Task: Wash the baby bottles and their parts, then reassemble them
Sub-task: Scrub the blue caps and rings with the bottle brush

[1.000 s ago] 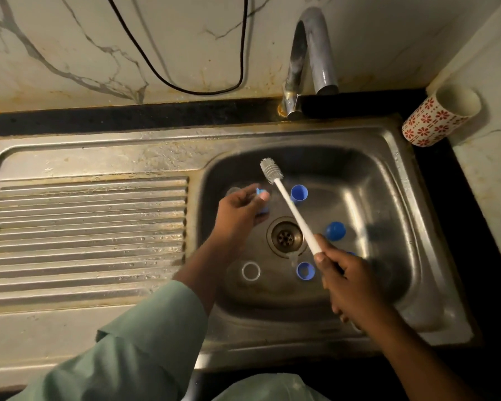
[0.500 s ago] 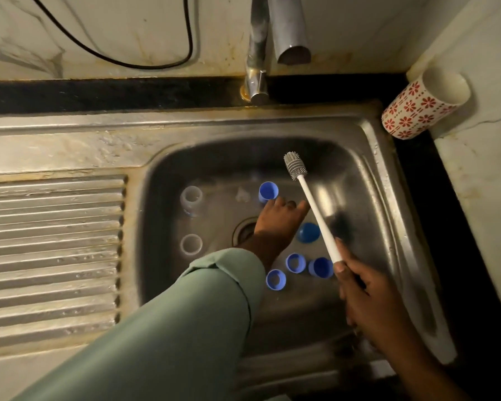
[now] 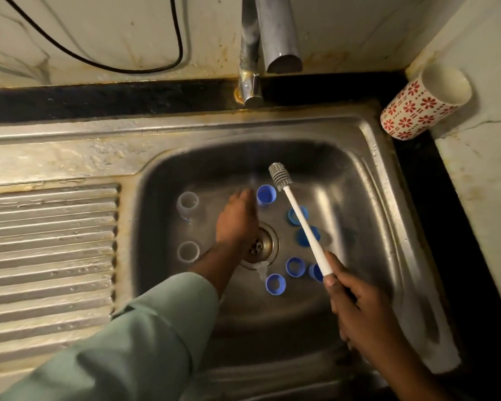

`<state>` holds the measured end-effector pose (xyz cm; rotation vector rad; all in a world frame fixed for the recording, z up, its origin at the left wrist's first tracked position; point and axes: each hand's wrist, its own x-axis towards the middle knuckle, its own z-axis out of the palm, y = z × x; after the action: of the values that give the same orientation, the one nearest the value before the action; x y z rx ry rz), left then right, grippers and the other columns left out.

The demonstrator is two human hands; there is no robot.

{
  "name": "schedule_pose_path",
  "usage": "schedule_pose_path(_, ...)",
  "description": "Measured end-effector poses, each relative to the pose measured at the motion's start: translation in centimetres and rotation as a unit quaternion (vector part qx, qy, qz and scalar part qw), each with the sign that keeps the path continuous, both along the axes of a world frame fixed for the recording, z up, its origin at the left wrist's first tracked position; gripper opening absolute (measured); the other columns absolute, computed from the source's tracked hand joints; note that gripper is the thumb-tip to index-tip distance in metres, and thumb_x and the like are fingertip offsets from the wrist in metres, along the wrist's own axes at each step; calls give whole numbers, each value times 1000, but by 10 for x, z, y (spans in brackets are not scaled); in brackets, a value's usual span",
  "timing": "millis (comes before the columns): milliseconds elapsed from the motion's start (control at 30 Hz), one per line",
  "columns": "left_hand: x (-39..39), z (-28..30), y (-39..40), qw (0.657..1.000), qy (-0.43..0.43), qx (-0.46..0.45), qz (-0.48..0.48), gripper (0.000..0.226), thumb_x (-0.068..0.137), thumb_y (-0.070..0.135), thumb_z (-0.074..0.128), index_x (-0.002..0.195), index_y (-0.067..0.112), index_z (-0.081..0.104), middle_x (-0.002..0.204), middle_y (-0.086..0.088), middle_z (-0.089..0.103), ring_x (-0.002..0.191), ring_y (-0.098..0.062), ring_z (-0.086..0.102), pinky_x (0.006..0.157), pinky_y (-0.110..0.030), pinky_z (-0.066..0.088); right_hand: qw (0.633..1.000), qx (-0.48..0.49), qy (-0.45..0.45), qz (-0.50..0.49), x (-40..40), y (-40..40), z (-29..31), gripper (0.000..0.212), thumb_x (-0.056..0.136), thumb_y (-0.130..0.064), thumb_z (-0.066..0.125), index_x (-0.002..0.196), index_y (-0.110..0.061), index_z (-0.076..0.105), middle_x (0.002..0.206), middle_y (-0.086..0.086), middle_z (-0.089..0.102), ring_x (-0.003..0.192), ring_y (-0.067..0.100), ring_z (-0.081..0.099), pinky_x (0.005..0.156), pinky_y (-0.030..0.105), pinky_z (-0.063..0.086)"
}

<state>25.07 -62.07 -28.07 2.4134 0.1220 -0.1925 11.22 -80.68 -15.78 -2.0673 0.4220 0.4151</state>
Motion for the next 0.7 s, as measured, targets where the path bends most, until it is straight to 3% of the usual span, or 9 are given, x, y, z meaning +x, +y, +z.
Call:
schedule_pose_path(133, 23, -4, 19, 985, 172, 4, 26, 53, 102, 15, 46, 152, 28, 36, 140, -9, 58, 125, -32, 57, 98, -40, 47, 999, 10, -10, 37, 1, 19, -6, 37, 95, -30, 51, 110, -63, 42, 59, -15, 58, 43, 2, 49, 42, 16, 40)
schedule_pose_path(233, 43, -8, 15, 979, 195, 50, -29, 43, 101, 18, 45, 143, 21, 51, 138, -13, 59, 127, -35, 56, 104, -44, 47, 998, -4, -23, 53, -2, 25, -9, 36, 94, -30, 51, 112, -59, 40, 66, -29, 61, 52, -4, 57, 45, 8, 40)
schedule_pose_path(300, 53, -8, 12, 976, 207, 55, -40, 32, 98, 21, 51, 127, 16, 63, 129, -15, 64, 121, -37, 59, 99, -43, 50, 999, -8, -20, 48, -5, 24, -11, 32, 94, -31, 51, 114, -55, 45, 69, -24, 63, 54, -1, 58, 46, 9, 42)
schedule_pose_path(400, 58, -1, 11, 976, 212, 52, -13, 31, 94, 13, 57, 125, 11, 63, 129, -16, 63, 120, -38, 59, 97, -41, 51, 999, -11, -7, 38, -4, 20, -12, 30, 93, -31, 51, 122, -35, 59, 65, -14, 63, 52, 3, 56, 47, 14, 43)
schedule_pose_path(467, 56, 5, 14, 976, 214, 21, 34, 37, 92, 8, 60, 129, 11, 61, 132, -15, 61, 122, -35, 59, 98, -39, 50, 999, -8, -13, 45, -3, 17, -11, 32, 94, -31, 51, 122, -48, 53, 60, -10, 59, 46, 4, 50, 46, 19, 42)
schedule_pose_path(533, 49, 17, 20, 964, 206, -97, 138, 44, 92, 3, 61, 135, 12, 55, 127, -15, 63, 113, -34, 63, 94, -40, 54, 998, -7, -35, 58, -4, 15, -7, 38, 94, -29, 52, 118, -58, 43, 58, -9, 57, 45, 3, 47, 44, 20, 40)
schedule_pose_path(567, 42, 28, 25, 937, 200, -200, 205, 44, 92, 1, 61, 133, 12, 54, 116, -16, 65, 97, -33, 67, 83, -40, 57, 996, -11, -49, 68, -4, 14, -4, 40, 94, -29, 52, 119, -58, 42, 59, -9, 58, 45, 3, 47, 44, 19, 41)
schedule_pose_path(633, 26, 53, 36, 842, 194, -402, 303, 27, 91, -4, 61, 112, 13, 60, 88, -13, 62, 65, -23, 60, 59, -32, 53, 993, -22, -75, 91, -6, 11, 2, 41, 91, -32, 52, 123, -54, 40, 61, -9, 59, 47, 4, 51, 44, 15, 41)
schedule_pose_path(700, 9, 75, 53, 762, 190, -512, 348, 15, 89, -1, 65, 91, 14, 65, 70, -5, 61, 58, -16, 56, 59, -29, 51, 988, -46, -92, 114, -9, 9, 6, 45, 86, -39, 51, 126, -53, 37, 62, -7, 61, 55, 4, 57, 48, 10, 42)
